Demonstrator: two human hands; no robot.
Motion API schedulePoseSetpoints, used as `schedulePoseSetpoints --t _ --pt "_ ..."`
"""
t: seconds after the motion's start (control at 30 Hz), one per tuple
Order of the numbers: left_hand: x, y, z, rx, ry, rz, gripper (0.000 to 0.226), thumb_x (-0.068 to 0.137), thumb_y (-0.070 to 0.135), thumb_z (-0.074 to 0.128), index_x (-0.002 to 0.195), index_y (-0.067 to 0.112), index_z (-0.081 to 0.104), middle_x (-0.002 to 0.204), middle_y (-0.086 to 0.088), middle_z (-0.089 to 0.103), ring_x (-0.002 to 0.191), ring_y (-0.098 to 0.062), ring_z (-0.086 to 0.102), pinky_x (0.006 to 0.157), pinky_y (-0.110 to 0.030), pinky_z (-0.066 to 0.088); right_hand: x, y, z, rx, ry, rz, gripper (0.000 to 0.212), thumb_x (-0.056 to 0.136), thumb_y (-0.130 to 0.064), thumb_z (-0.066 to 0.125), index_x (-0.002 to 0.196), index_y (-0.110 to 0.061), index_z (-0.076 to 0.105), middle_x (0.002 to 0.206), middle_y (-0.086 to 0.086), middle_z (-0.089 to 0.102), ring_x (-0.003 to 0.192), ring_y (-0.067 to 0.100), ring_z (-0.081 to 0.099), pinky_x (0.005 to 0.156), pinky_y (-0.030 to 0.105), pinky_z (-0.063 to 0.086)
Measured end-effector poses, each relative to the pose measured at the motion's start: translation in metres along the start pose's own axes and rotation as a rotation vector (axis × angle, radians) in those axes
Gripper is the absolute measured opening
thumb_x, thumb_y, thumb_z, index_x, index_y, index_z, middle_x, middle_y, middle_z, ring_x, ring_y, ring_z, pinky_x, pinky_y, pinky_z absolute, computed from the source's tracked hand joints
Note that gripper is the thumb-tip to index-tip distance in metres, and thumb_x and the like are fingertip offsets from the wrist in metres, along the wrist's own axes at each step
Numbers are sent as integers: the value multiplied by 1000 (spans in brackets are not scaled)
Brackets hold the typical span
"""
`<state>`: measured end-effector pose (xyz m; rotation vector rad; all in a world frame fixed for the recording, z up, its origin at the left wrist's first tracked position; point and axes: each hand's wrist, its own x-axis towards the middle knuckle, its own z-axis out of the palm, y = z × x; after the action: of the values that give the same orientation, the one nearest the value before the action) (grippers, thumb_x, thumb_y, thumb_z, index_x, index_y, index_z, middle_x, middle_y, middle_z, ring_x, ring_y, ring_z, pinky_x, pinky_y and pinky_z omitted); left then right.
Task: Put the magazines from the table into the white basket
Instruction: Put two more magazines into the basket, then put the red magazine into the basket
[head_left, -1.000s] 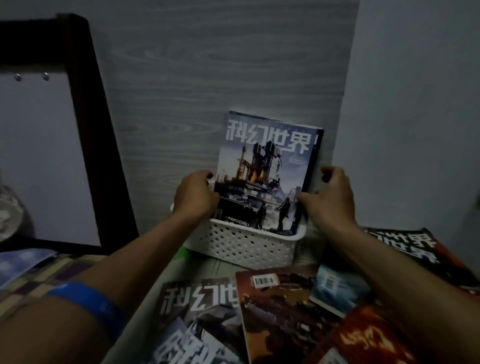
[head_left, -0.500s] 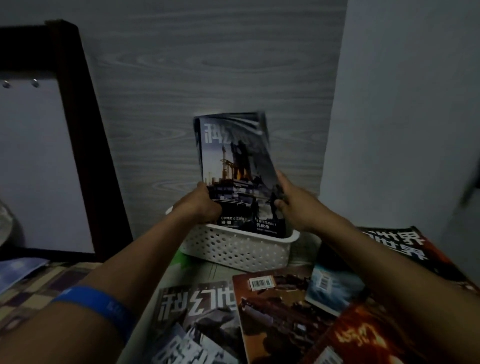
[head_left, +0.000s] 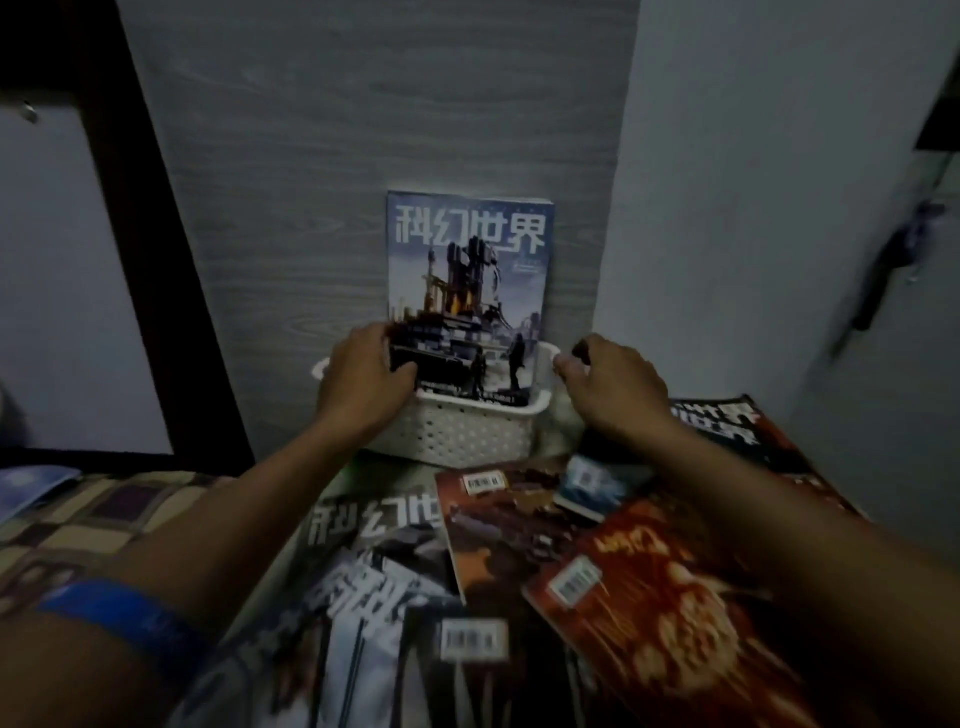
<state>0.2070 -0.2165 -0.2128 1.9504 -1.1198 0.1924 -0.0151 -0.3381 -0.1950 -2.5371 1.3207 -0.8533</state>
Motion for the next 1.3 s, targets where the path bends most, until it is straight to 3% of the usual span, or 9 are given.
schedulePoseSetpoints --t 0.1,0.23,0.3,0.4,0.6,0.8,0.93,1.07,1.3 --pt "-51 24 -13 57 81 253 33 88 17 63 120 13 60 124 -14 60 113 -31 52 90 -39 42 -46 21 -44 73 -48 -66 29 96 -42 51 105 -18 64 107 5 67 95 25 62 77 35 49" --pt "-118 86 -36 -3 -163 631 23 87 33 51 95 19 67 90 -5 70 80 -24 63 65 -33 48 -112 51 -103 -225 -148 -82 29 87 -45 57 67 -24 52 77 -1 60 79 25 63 57 28 35" --pt "-140 116 -34 194 -258 794 34 86 45 44 88 21 67 83 -5 71 72 -28 64 58 -32 44 -137 68 -124 -447 -295 -22 37 85 -56 53 74 -20 54 90 4 67 84 27 64 63 28 37" --pt "-163 147 -20 391 -447 592 43 88 63 46 89 23 61 99 -10 69 87 -29 64 65 -34 41 -172 84 -130 -504 -496 60 57 91 -66 34 110 -21 63 122 10 65 108 30 62 79 33 42" --pt "-170 172 -10 -5 -634 -75 24 78 36 77 89 19 64 93 -2 69 81 -17 66 76 -34 57 -216 95 -116 -393 -325 88 68 90 -72 22 129 -22 48 128 9 64 108 29 62 80 36 43" --pt "-187 176 -51 -561 -450 -20 11 96 21 58 89 28 59 94 -2 71 85 -18 69 69 -32 56 -226 90 -147 169 -48 262 81 67 -75 65 135 -41 36 119 -13 62 100 16 66 87 44 55" --pt "-185 172 -91 -991 -430 103 15 97 20 56 96 32 64 101 3 75 93 -17 72 69 -26 58 -208 56 -163 912 104 266 46 88 -33 69 129 -24 53 95 -9 75 77 14 73 54 31 59" --pt "-171 159 -117 -905 -221 149 20 96 12 58 94 31 65 95 12 76 90 -7 72 70 -22 57 -196 14 -169 1071 224 107 17 95 -16 59 104 -30 61 77 -6 72 52 13 63 44 28 52" --pt "-177 105 -119 -507 -59 115 36 92 8 64 88 43 68 86 24 74 81 1 70 70 -21 56 -202 -9 -123 937 105 29 15 98 -23 55 104 -36 57 100 -8 74 90 6 72 71 31 60"
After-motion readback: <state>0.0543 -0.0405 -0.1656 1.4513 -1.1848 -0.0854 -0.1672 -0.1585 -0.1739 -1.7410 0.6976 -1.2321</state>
